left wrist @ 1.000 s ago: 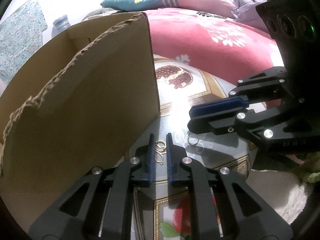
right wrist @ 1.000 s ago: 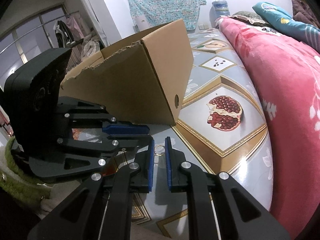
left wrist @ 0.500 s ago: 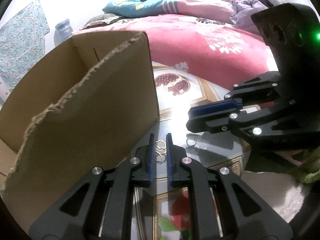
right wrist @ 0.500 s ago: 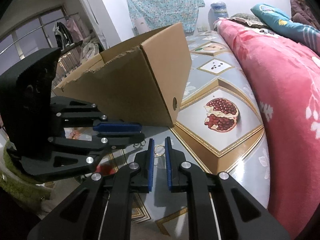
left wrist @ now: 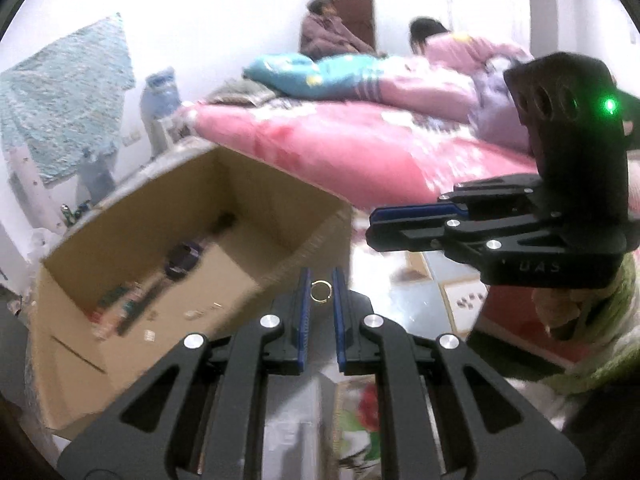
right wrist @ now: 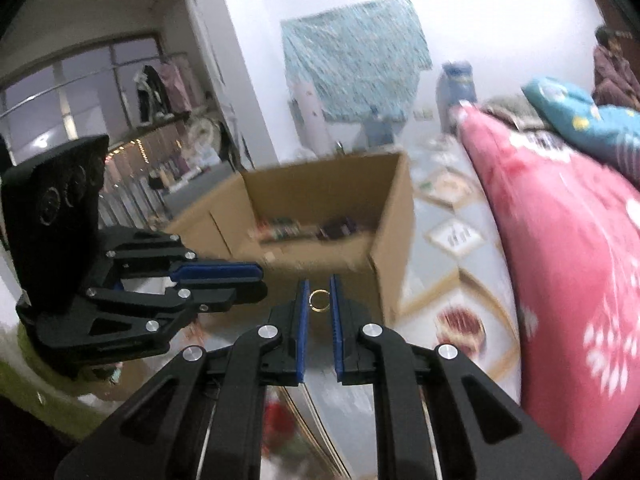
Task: Organize jewelry
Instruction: 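Carry both held rings over the box and open both grippers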
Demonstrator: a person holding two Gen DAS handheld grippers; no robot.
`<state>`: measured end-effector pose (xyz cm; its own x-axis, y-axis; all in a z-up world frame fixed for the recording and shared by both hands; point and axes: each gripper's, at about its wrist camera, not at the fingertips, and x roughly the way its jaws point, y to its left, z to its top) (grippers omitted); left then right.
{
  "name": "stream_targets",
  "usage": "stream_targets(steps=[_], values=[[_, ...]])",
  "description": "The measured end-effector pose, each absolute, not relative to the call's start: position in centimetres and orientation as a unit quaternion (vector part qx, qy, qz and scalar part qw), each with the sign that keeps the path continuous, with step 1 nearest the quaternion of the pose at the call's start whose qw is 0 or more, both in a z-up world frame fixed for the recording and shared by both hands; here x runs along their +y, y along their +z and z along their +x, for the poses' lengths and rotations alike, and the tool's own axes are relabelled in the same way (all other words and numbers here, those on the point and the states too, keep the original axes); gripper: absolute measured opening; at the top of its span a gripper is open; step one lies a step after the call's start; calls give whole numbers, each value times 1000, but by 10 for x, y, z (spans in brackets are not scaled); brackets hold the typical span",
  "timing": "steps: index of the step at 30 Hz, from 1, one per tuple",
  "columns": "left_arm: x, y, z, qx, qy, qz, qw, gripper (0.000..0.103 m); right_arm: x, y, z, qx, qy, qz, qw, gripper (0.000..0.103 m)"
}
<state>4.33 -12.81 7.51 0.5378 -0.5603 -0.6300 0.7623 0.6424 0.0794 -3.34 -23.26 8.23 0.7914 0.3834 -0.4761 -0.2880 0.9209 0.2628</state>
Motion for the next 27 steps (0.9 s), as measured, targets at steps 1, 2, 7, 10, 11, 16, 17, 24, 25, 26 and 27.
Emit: stream_targets(steps=[1,2,7,10,11,16,17,24,25,26,27], values=[[-123,80,47,284,-378,171,865,10,-228,89,-28,260,182,86,944,11],[-119,84,50,282,-373,167,868,10,-225,93,-24,256,185,84,945,11],[-101,92,85,292,-328,151,885,10,-206,106,21,256,187,83,945,11],[-94,86,107,309,-305,142,889,10,-198,104,51,276,178,82,941,11],[-92,84,115,317,-296,139,890,10,-196,103,63,288,171,81,939,11],[-83,73,141,344,-270,119,891,10,-187,93,97,331,147,84,928,11],[-83,70,145,350,-266,116,891,10,-187,91,101,337,144,84,927,11],[-84,61,149,359,-262,110,889,15,-189,82,105,350,133,95,922,14],[-84,61,149,359,-260,111,889,18,-189,82,105,349,132,97,923,18],[-84,60,149,358,-259,112,890,18,-190,83,104,347,132,97,923,19],[-84,61,148,358,-259,112,890,18,-191,84,103,346,132,99,924,21]])
